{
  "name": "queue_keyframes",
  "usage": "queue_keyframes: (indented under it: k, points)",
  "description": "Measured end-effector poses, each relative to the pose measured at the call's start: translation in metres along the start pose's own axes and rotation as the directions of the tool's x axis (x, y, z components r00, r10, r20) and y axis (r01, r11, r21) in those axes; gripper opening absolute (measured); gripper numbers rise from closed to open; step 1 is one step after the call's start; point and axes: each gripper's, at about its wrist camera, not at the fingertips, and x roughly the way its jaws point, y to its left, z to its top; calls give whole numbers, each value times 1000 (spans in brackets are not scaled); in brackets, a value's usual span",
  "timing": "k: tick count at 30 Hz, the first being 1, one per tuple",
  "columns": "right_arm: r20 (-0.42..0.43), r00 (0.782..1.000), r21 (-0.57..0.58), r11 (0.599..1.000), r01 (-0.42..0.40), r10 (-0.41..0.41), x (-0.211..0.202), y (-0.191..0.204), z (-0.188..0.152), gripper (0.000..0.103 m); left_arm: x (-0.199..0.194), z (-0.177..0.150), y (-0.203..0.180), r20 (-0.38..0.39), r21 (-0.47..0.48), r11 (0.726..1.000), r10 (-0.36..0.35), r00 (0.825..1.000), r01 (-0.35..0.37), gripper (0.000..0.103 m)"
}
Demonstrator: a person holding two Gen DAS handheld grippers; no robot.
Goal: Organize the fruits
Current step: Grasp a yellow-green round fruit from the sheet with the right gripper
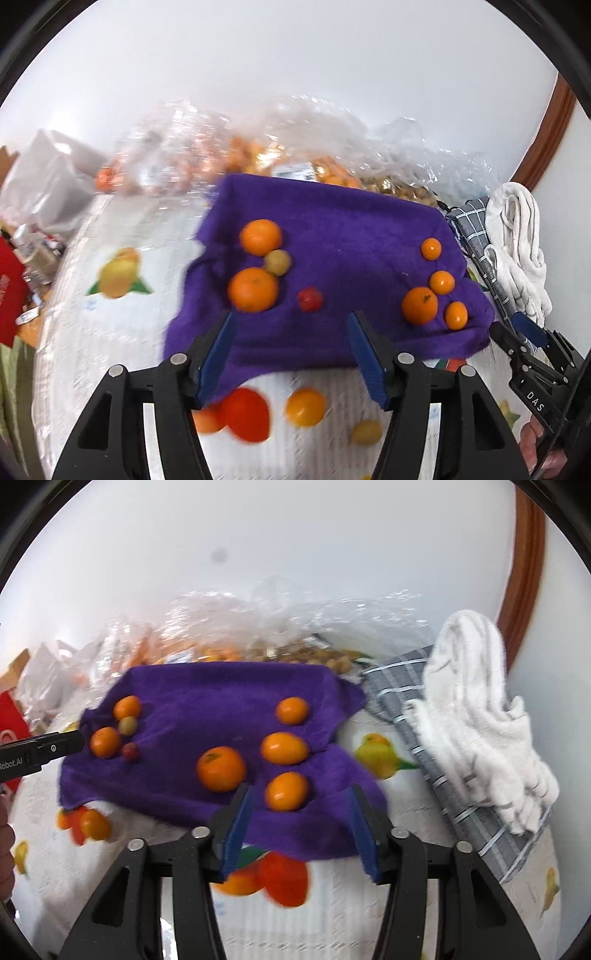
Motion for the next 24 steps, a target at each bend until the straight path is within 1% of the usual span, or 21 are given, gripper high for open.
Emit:
queue_keyframes:
  k: [2,6,9,13,15,17,22,23,24]
  points:
    - [-10,999,-3,999,-50,50,-1,12,-7,63,-11,-9,12,3,-7,1000,25,1000,-25,64]
    - [-38,993,-8,994,-113,113,0,39,-20,63,-24,-29,36,-3,-38,998,49,999,-49,64]
    - [-54,989,-32,990,-139,137,2,60,-29,63,-28,-43,58,-20,-74,995,70,997,-71,64]
    - [-74,983,-56,984,-170,165,7,88,-39,57,-29,-59,79,-42,-94,992,87,995,-90,64]
    - [-92,978,-54,980,-194,189,12,97,-43,57,-29,-67,86,-49,-99,991,86,995,-91,64]
    - [-109,974,-63,977,-204,197,17,107,-48,56,-29,-72,92,-57,-103,991,85,995,-91,64]
    - [-144,970,-82,975,-209,195,28,119,-57,49,-25,-82,97,-74,-100,991,77,994,-84,64]
    - [-158,969,-93,975,-204,188,31,123,-59,48,-25,-84,97,-76,-98,992,76,994,-83,64]
    - [-165,969,-102,974,-202,183,34,126,-60,44,-25,-86,97,-76,-95,992,74,994,-81,64]
